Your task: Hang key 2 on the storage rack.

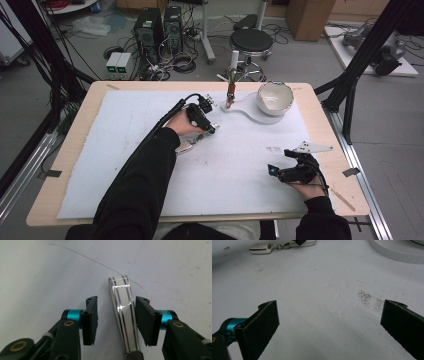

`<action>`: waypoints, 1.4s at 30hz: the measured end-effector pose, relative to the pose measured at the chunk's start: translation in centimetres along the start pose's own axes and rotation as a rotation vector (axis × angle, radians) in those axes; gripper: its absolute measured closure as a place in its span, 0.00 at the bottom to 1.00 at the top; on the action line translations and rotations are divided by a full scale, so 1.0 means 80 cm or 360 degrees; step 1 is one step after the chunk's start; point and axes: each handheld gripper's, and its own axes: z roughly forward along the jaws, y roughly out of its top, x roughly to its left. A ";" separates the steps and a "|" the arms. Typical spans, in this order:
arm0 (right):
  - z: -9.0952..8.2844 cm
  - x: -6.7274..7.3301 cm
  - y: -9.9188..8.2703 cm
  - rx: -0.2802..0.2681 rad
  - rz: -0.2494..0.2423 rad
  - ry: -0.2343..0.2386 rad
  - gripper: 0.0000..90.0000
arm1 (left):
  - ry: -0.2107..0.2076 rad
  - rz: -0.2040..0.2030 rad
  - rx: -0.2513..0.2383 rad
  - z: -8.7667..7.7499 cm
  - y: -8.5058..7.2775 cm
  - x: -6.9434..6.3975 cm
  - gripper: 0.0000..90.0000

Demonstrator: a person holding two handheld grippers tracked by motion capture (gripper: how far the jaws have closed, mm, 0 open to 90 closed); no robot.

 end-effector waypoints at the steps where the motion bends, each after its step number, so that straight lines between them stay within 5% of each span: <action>1: 0.000 0.000 0.000 -0.0002 0.0004 0.0002 0.01 | 0.0005 0.0001 0.0002 0.000 0.000 0.000 0.63; 8: 0.000 0.001 -0.001 0.0008 -0.0001 -0.0003 0.01 | 0.0027 0.0038 0.0002 -0.005 0.001 -0.001 0.83; 17: 0.000 0.002 -0.001 0.0017 0.0003 -0.0002 0.01 | 0.0079 0.0068 -0.0054 -0.031 -0.002 0.006 0.83; 22: -0.001 0.002 -0.001 -0.0001 0.0006 -0.0003 0.01 | 0.0193 0.0114 -0.0148 -0.059 -0.004 0.010 0.84; 33: 0.001 0.003 0.000 -0.0007 0.0001 -0.0001 0.01 | 0.0346 0.0019 -0.0388 -0.123 -0.012 0.023 0.84; 42: 0.001 0.003 0.001 -0.0004 0.0005 0.0003 0.01 | 0.0470 -0.0029 -0.0545 -0.157 -0.008 0.033 0.84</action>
